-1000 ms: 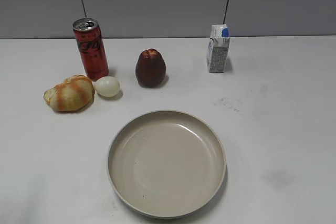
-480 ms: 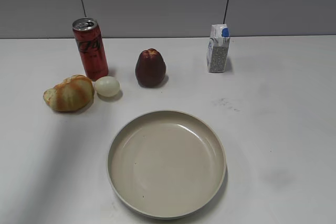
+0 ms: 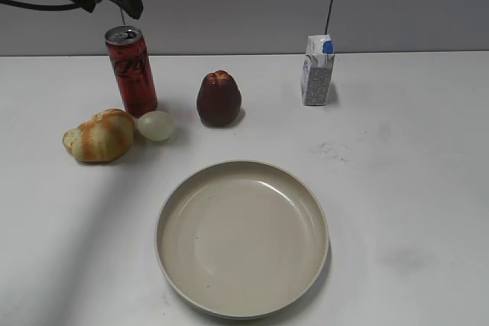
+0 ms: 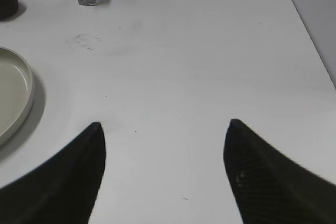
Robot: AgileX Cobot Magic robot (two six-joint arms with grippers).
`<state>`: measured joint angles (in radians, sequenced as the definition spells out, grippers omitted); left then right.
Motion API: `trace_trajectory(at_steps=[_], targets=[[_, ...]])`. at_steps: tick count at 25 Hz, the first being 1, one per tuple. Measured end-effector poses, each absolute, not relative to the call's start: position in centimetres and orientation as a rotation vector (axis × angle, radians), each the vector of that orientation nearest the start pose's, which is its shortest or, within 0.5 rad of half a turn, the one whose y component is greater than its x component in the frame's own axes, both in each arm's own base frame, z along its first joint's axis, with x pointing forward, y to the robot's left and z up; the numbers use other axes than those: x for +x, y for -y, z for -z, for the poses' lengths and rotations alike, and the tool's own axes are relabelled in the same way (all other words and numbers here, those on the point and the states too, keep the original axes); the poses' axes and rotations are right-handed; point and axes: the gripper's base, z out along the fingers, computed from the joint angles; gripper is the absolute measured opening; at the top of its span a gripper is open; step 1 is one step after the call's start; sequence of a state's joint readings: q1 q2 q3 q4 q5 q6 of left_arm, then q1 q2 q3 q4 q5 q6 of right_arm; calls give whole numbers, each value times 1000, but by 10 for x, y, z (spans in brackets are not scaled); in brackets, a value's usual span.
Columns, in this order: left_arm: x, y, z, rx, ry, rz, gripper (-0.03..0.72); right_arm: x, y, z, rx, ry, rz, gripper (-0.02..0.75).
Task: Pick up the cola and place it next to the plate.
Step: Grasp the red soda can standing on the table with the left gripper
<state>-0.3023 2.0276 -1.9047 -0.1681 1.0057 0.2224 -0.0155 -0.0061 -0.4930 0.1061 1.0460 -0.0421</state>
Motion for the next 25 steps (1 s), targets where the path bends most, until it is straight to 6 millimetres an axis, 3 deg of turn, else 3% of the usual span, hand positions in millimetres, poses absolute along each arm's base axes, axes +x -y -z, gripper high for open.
trace_trajectory(at_steps=[20, 25], targets=[[464, 156, -224, 597, -2576, 220, 640, -5, -8, -277, -31, -2027, -90, 533], [465, 156, -222, 594, -2567, 215, 555, -5, -8, -277, -31, -2027, -90, 533]])
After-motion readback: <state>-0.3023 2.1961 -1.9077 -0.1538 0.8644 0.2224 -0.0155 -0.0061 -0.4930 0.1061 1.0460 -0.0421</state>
